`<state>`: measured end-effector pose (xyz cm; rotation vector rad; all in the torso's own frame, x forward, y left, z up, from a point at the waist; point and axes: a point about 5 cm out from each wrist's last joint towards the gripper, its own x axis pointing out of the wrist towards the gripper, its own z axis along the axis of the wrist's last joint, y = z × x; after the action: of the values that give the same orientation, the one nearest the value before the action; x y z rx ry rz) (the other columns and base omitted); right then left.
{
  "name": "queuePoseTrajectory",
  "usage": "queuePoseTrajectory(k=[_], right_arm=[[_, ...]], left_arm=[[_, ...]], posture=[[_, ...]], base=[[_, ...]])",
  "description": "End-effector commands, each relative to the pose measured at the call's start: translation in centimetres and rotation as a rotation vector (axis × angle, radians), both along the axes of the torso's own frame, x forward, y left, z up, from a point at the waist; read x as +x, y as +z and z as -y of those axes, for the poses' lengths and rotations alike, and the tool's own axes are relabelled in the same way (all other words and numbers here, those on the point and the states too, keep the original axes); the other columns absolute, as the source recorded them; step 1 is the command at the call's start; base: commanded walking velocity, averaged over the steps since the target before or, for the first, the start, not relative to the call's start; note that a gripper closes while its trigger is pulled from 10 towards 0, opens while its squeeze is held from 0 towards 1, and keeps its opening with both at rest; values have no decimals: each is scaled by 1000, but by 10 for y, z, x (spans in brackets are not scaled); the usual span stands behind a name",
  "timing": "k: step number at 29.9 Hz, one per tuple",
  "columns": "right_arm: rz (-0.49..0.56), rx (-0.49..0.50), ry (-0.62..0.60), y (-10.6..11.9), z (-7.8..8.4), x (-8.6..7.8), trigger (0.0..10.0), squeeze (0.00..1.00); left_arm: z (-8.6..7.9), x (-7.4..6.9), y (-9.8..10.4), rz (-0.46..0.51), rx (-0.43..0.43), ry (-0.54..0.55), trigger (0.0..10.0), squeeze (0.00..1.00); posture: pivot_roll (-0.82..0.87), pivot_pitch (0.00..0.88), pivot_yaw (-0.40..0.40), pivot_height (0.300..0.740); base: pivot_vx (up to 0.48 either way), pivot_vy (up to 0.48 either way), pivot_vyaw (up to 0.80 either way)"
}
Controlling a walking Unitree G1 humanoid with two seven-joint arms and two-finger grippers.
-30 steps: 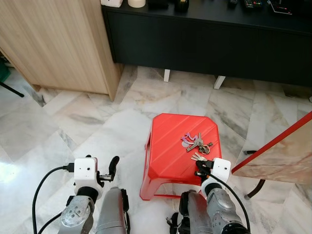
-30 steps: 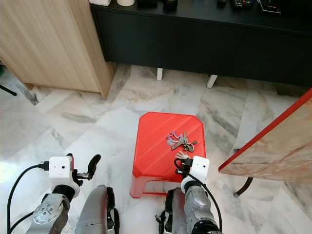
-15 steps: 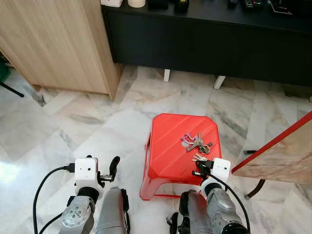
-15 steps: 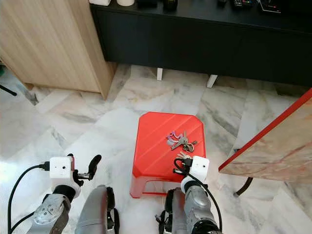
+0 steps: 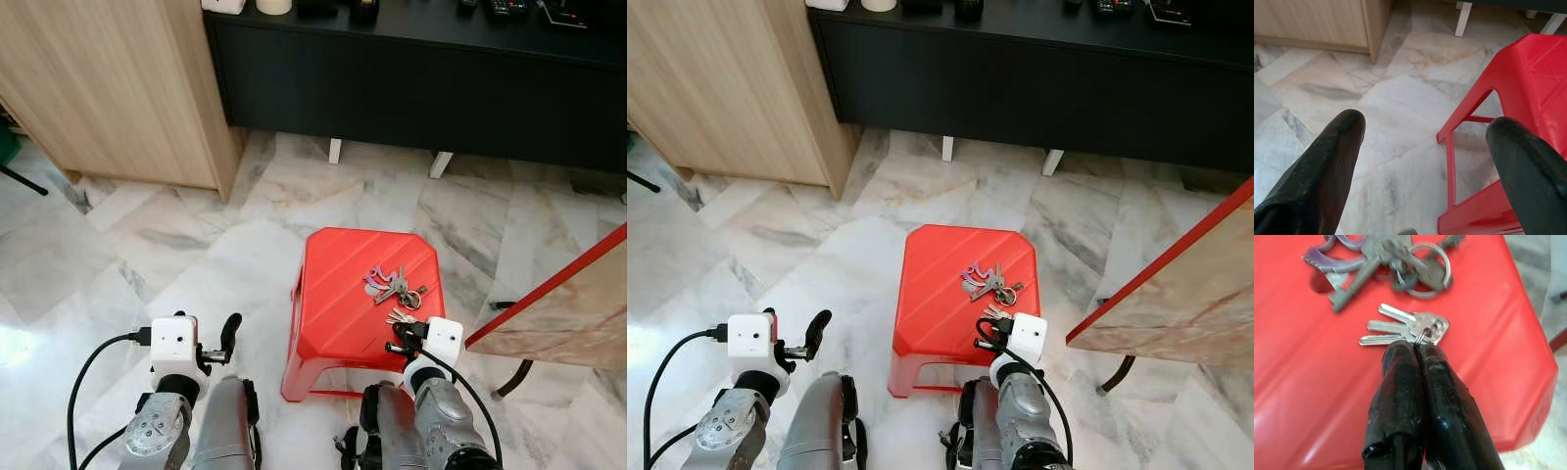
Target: Hang keys on a hook
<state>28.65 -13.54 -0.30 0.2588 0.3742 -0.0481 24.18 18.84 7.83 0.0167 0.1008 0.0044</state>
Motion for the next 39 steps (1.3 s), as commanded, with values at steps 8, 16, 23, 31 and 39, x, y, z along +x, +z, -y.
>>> queuePoseTrajectory(k=[8, 16, 23, 31, 39], right_arm=[[119, -19, 40, 9, -8, -3, 0, 0], [254, -46, 39, 27, -10, -4, 10000, 0], [363, -100, 34, 48, -4, 2, 10000, 0], [309, -116, 32, 46, 1, 8, 10000, 0], [201, -112, 33, 31, 2, 5, 10000, 0]], left_arm=[[0, 2, -9, -27, 20, 6, 10000, 0], [0, 13, -10, -13, 16, 18, 10000, 0], [0, 24, -14, -6, 6, 36, 10000, 0], [0, 30, -17, 2, -1, 51, 10000, 0], [-3, 29, -20, 11, 10, 60, 10000, 0]], posture=[[107, 250, -68, 622], [93, 204, -80, 622], [70, 154, -90, 627], [75, 113, -102, 682], [75, 131, -106, 682]], base=[[0, 0, 0], [0, 0, 0], [0, 0, 0], [0, 0, 0], [0, 0, 0]])
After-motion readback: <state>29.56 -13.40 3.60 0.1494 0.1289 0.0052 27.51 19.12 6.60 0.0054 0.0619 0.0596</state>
